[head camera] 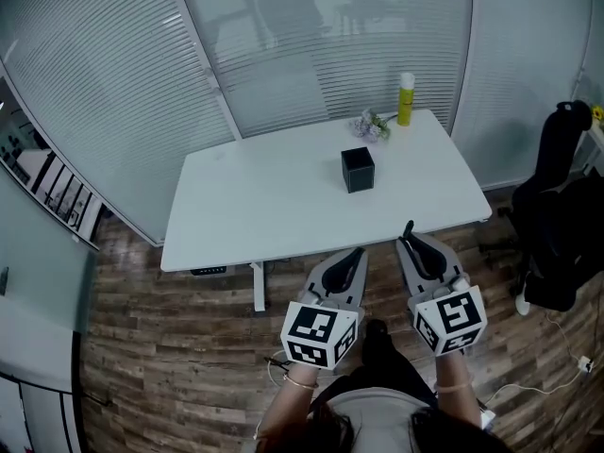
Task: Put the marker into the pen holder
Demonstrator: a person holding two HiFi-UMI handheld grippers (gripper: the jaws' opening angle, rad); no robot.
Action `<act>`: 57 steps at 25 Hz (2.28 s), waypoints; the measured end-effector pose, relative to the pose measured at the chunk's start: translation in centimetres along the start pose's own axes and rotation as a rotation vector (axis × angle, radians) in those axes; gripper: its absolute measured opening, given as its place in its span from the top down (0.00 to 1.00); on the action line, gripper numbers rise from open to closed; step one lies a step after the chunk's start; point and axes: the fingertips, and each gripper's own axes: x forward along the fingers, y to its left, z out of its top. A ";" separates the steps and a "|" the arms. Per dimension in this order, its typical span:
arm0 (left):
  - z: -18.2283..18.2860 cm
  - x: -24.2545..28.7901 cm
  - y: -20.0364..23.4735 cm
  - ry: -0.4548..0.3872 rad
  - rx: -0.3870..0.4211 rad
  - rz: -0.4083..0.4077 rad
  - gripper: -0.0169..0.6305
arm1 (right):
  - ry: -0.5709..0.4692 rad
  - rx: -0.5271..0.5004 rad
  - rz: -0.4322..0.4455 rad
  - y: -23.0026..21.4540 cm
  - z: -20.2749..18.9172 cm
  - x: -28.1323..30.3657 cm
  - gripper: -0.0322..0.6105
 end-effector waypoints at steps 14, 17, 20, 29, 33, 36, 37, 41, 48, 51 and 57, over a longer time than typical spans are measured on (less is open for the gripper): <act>0.6 6.8 3.4 0.009 0.002 0.013 0.94 | 0.000 0.024 0.022 -4.5 -0.8 5.8 0.84; 0.6 8.8 4.2 0.016 0.001 0.015 0.94 | 0.004 0.032 0.029 -5.8 -1.1 7.5 0.84; 0.8 10.5 5.0 0.021 -0.002 0.018 0.94 | 0.005 0.041 0.033 -7.1 -1.2 8.9 0.84; 0.8 15.3 7.6 0.039 -0.013 0.043 0.94 | 0.009 0.055 0.057 -10.4 -1.5 13.1 0.84; 1.0 17.2 8.7 0.041 -0.022 0.062 0.94 | 0.005 0.048 0.079 -11.9 -1.3 15.0 0.84; 1.1 18.5 9.4 0.039 -0.029 0.077 0.94 | 0.005 0.052 0.091 -13.0 -1.4 16.2 0.84; 1.2 18.9 9.6 0.038 -0.030 0.081 0.94 | 0.005 0.056 0.094 -13.3 -1.5 16.7 0.84; 1.3 20.3 10.4 0.036 -0.034 0.105 0.94 | 0.007 0.059 0.119 -14.4 -1.7 18.2 0.84; 0.8 21.0 11.9 0.045 -0.056 0.138 0.94 | 0.007 0.054 0.155 -15.1 -1.8 20.3 0.84; 0.7 20.9 12.7 0.047 -0.065 0.148 0.94 | 0.012 0.056 0.154 -15.0 -1.8 21.2 0.84; 0.5 21.3 14.9 0.055 -0.073 0.140 0.94 | 0.021 0.054 0.140 -14.8 -2.2 23.4 0.84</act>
